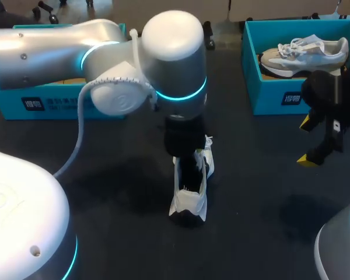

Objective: Take the shoe out of the shoebox, open the shoe tongue, remove and reinsert the insole, then place the shoe into the shoebox

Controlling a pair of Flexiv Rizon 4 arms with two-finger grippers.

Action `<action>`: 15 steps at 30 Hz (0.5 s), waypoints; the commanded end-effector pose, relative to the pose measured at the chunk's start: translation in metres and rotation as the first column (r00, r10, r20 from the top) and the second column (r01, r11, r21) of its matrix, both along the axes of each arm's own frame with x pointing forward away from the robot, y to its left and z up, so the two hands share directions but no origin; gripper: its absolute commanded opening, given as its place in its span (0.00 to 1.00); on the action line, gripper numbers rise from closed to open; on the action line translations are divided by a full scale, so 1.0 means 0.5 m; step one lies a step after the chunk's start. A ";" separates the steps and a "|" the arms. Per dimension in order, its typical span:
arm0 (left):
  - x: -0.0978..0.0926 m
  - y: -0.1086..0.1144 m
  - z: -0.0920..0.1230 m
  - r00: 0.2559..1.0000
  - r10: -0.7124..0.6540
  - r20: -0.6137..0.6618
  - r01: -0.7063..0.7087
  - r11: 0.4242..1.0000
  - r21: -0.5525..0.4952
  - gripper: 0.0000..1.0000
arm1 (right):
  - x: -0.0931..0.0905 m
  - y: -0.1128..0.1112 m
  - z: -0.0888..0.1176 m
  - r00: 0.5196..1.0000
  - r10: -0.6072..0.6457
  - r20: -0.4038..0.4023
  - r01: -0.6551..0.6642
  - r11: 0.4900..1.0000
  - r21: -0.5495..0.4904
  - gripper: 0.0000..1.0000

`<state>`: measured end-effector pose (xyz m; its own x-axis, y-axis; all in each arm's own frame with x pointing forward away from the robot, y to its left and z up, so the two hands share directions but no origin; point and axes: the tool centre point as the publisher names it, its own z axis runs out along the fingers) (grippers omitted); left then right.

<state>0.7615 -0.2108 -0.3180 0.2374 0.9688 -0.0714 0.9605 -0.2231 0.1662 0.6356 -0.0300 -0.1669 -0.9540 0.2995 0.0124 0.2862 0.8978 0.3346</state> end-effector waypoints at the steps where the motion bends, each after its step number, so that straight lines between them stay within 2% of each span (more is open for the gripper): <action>1: -0.024 0.014 -0.003 1.000 -0.002 0.012 0.002 1.000 -0.007 0.47 | 0.006 0.004 -0.002 1.000 0.000 -0.005 0.000 1.000 -0.004 1.00; 8: -0.049 0.026 -0.003 0.999 -0.031 0.019 0.031 0.999 0.021 0.46 | 0.006 0.004 -0.002 1.000 0.000 -0.005 0.000 1.000 -0.004 1.00; 15: -0.031 0.009 0.027 0.999 -0.028 0.033 0.029 1.000 -0.012 0.42 | 0.006 0.004 -0.002 1.000 0.000 -0.005 0.000 1.000 -0.004 1.00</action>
<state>0.7452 -0.2084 -0.3083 0.2630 0.9620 -0.0734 0.9486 -0.2439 0.2014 0.6356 -0.0300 -0.1668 -0.9540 0.2995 0.0124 0.2862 0.8978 0.3346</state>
